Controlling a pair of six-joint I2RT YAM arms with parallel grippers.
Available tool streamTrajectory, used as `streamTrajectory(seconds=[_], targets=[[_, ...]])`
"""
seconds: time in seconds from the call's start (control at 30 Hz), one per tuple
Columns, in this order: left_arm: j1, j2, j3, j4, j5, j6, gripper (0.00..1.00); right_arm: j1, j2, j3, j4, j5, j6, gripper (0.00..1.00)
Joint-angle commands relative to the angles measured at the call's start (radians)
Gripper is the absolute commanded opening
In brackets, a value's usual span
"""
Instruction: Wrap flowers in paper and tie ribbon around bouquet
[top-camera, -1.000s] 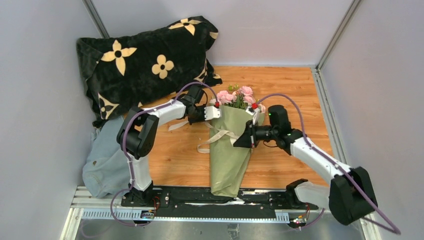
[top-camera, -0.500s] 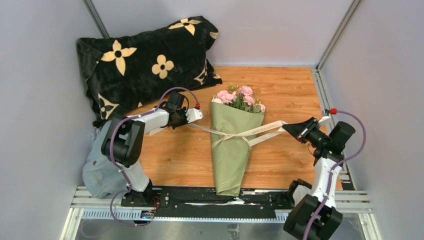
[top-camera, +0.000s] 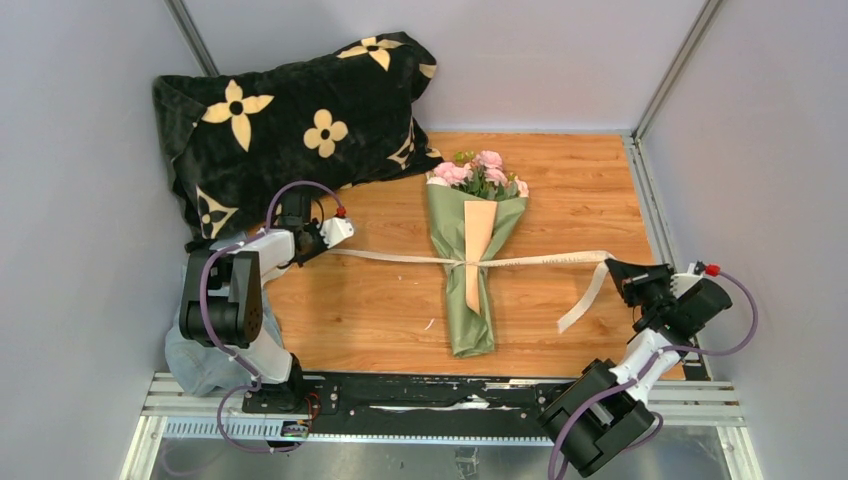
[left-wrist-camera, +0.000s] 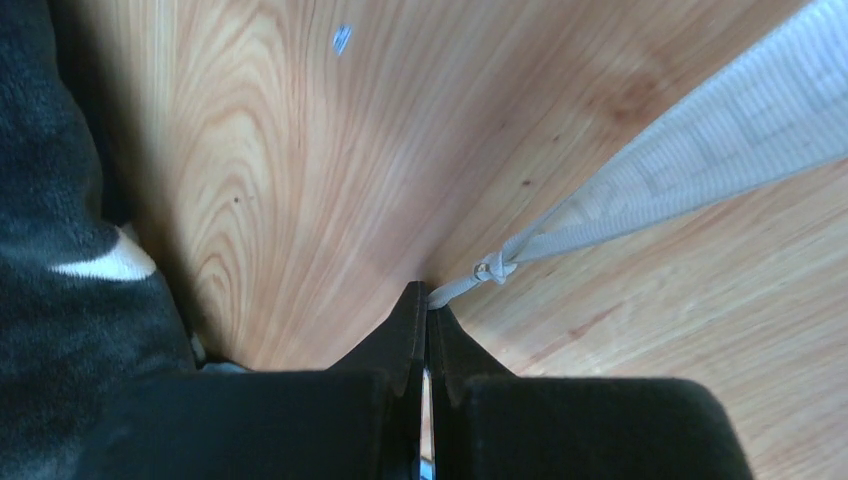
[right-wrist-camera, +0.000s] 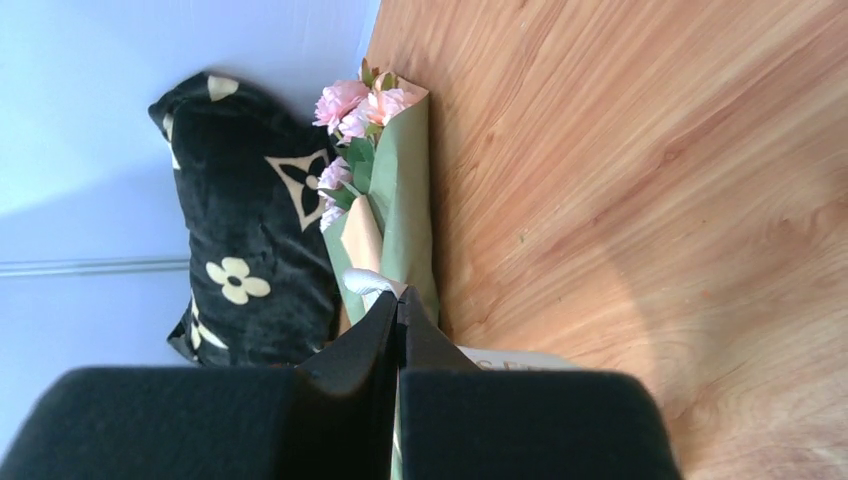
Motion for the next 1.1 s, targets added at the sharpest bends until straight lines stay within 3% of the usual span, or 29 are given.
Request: streamTrajectory(seconds=[0.0, 0.27, 0.63, 0.97, 1.07], targets=[[0.034, 0.012, -0.053, -0.028, -0.102, 0.064, 0.0, -0.026, -0.001, 0.025, 0.006, 0.163, -0.034, 0.0], [0.175, 0.023, -0.043, 0.035, -0.147, 0.112, 0.0, -0.12, 0.07, -0.015, 0.024, 0.298, -0.097, 0.0], [0.336, 0.055, -0.008, 0.092, -0.157, 0.186, 0.0, -0.213, 0.202, -0.01, 0.027, 0.318, -0.239, 0.0], [0.395, 0.054, 0.028, 0.073, -0.115, 0.181, 0.0, -0.24, 0.224, 0.004, 0.032, 0.331, -0.265, 0.0], [0.393, 0.031, 0.057, -0.01, -0.027, 0.133, 0.0, -0.193, 0.181, 0.026, -0.029, 0.334, -0.325, 0.0]])
